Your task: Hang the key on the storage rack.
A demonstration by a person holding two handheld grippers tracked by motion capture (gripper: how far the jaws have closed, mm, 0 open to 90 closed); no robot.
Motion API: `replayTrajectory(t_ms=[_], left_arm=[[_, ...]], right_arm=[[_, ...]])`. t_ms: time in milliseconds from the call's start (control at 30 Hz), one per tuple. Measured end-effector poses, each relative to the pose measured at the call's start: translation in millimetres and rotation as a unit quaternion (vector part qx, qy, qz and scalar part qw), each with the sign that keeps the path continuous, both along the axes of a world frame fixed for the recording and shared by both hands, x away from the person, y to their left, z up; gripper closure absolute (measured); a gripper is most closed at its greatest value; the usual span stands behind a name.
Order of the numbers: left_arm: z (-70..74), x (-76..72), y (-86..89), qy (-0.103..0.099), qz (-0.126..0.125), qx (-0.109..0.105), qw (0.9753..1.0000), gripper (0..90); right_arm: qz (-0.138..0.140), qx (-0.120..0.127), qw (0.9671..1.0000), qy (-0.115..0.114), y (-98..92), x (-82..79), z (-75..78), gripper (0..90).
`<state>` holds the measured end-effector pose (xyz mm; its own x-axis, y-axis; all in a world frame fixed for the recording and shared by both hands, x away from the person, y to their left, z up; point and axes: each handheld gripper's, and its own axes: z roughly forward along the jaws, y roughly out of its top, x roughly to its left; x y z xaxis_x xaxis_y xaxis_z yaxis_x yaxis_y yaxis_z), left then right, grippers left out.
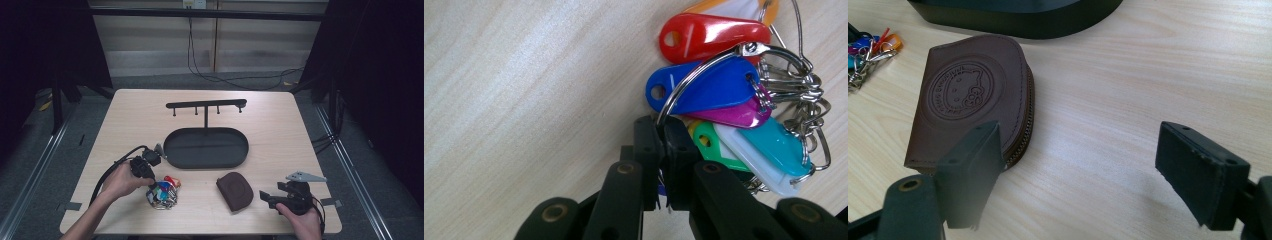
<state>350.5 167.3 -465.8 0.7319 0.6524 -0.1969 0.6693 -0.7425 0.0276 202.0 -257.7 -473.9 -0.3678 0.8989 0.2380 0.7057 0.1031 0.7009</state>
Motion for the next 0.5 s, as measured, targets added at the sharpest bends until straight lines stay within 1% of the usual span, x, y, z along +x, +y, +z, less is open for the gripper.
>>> replayTrajectory(t_ms=[33,67,133,167,233,267,300,333,400,433,500], left_arm=[[0.0,0.3,-0.5,-0.001,-0.003,0.000,1.0000,86.7],[0.0,0.0,-1.2,0.005,-0.005,0.002,1.0000,86.7],[0.2,-0.4,-1.3,0.003,-0.005,0.001,1.0000,86.8],[0.5,-0.6,-1.4,0.003,-0.005,0.004,1.0000,86.7],[0.6,-0.3,-0.5,0.005,-0.010,-0.002,0.9999,86.8],[1.6,-0.4,-0.1,0.005,-0.005,-0.007,1.0000,86.8],[3.5,0.1,0.8,0.003,-0.006,-0.012,0.9999,86.8],[3.5,0.1,0.8,0.003,-0.006,-0.012,0.9999,86.9],[10.2,0.3,1.4,0.001,-0.007,-0.011,0.9999,86.9],[12.7,0.6,2.0,0.000,-0.002,-0.017,0.9999,87.0],[17.1,0.9,2.8,-0.003,0.001,-0.014,0.9999,87.0]], right_arm=[[0.000,0.000,1.0000,0.000,0.0,0.0,0.0,18.8],[0.000,-0.001,1.0000,-0.001,-0.1,-0.1,0.0,19.0],[-0.001,-0.001,1.0000,0.000,-0.4,-0.3,0.0,19.0],[-0.003,-0.001,1.0000,0.001,-0.4,-0.3,0.1,19.0],[-0.003,-0.001,1.0000,0.003,-0.5,0.1,-0.2,19.1],[-0.003,-0.001,1.0000,0.003,-0.5,0.1,-0.2,19.1],[-0.002,-0.002,1.0000,0.002,-0.4,0.2,-0.3,19.2],[-0.001,-0.002,1.0000,0.002,-0.3,0.2,-0.3,19.3],[-0.001,-0.003,1.0000,0.003,-0.3,0.3,-0.5,19.3],[-0.001,-0.002,1.0000,0.003,-0.4,0.3,-0.5,19.3],[-0.002,-0.002,1.0000,0.003,-0.5,0.2,-0.5,19.2]])
